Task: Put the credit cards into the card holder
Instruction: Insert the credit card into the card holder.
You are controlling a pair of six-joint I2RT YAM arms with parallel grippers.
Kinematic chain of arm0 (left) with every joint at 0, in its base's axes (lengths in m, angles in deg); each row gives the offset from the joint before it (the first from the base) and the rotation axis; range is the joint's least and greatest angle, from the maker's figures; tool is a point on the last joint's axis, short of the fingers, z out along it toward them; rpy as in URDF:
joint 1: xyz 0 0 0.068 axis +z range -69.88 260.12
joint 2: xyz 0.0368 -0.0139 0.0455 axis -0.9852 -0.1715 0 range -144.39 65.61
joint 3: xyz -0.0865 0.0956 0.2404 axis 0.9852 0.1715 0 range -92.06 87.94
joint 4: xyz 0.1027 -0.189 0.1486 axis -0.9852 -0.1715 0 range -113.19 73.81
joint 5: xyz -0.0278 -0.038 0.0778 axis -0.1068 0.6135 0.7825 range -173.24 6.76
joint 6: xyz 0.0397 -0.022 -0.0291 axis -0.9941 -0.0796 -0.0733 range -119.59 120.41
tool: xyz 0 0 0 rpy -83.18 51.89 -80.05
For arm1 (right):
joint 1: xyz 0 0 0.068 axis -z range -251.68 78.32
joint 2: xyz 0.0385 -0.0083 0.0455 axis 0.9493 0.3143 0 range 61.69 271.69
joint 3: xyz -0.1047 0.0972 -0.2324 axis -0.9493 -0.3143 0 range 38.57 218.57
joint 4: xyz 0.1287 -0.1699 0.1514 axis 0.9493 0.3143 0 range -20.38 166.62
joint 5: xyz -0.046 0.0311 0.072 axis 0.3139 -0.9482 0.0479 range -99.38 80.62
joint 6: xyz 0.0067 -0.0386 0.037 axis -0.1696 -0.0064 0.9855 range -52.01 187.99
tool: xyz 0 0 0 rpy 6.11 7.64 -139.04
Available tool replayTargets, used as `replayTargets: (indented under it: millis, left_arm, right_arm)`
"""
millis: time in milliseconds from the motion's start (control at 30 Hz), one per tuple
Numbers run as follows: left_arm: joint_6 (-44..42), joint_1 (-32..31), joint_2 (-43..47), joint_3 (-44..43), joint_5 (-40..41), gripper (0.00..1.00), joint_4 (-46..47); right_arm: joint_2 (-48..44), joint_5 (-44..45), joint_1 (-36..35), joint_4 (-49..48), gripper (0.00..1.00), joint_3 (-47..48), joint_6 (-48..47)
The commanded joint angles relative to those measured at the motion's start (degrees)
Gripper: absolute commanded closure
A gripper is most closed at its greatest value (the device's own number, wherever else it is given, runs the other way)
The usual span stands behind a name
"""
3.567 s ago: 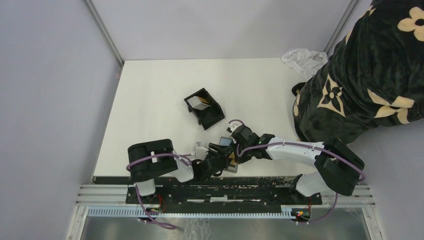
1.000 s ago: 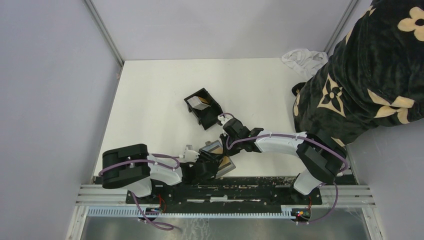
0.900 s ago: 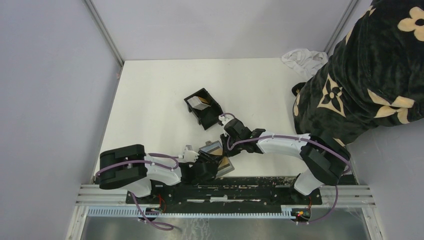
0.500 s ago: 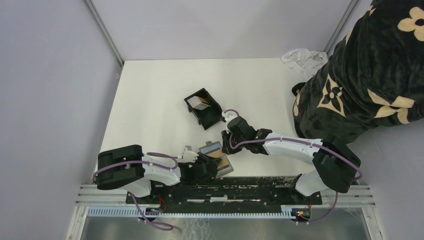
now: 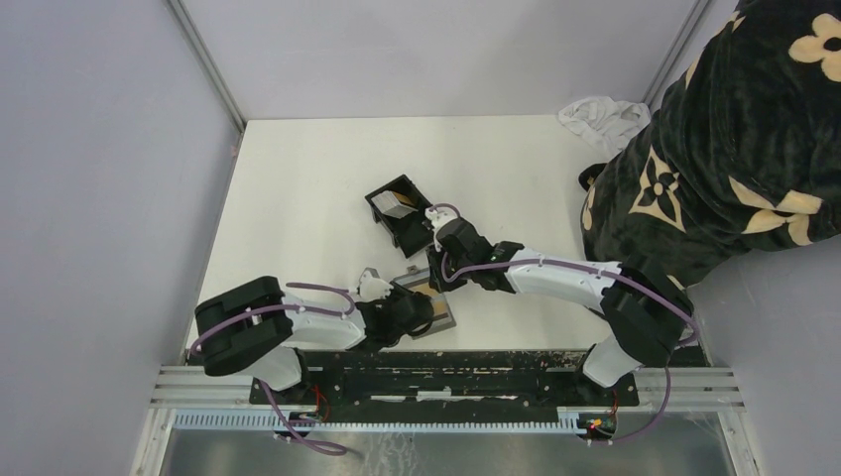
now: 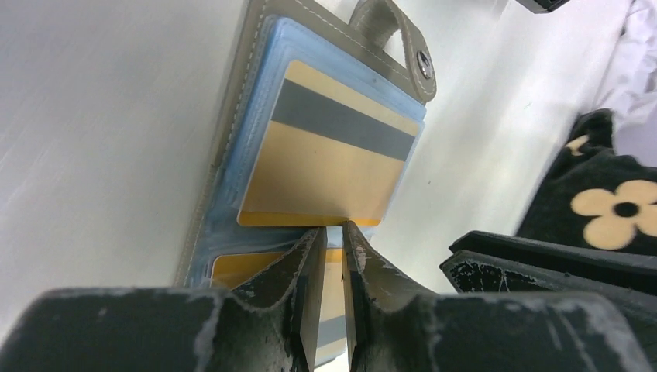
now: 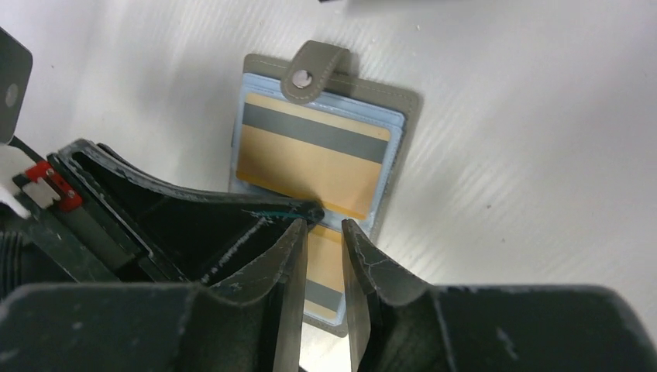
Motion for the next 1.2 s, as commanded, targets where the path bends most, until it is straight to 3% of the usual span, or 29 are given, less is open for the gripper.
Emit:
replayTargets:
  millis: [0, 267, 433, 567, 767, 1000, 1167]
  left_arm:
    - [-15.6, 3.7, -8.1, 1.2, -0.6, 0.75, -24.9]
    - [-22.9, 5.1, -12.5, -6.1, 2.6, 0.75, -27.6]
    - [-27.7, 5.1, -9.3, -7.3, 5.0, 0.73, -26.0]
    - [-29.2, 5.1, -3.4, -6.8, 7.0, 0.66, -25.5]
    - [-31.5, 5.0, 7.5, -5.8, 10.6, 0.47, -23.7]
    - [-33.3, 4.7, 14.7, -6.0, 11.0, 0.39, -22.3]
    - [-33.9, 3.8, 18.0, -7.3, 10.0, 0.37, -22.2]
  right_arm:
    - [2.9, 1.1, -0.2, -0.2, 0.71, 5.0, -1.7]
    - [5.8, 3.9, 0.0, 0.8, 0.69, 8.7, -4.1]
    - [9.4, 2.9, 2.3, 2.5, 0.65, 13.1, -6.2]
    - [12.1, 0.6, 4.2, 3.0, 0.63, 16.2, -7.1]
    - [14.0, -2.6, 4.5, 3.8, 0.62, 19.0, -9.0]
    - [14.0, -6.0, 4.4, 3.5, 0.61, 19.3, -10.4]
    - [13.9, -9.2, 4.4, 3.3, 0.54, 19.5, -11.9]
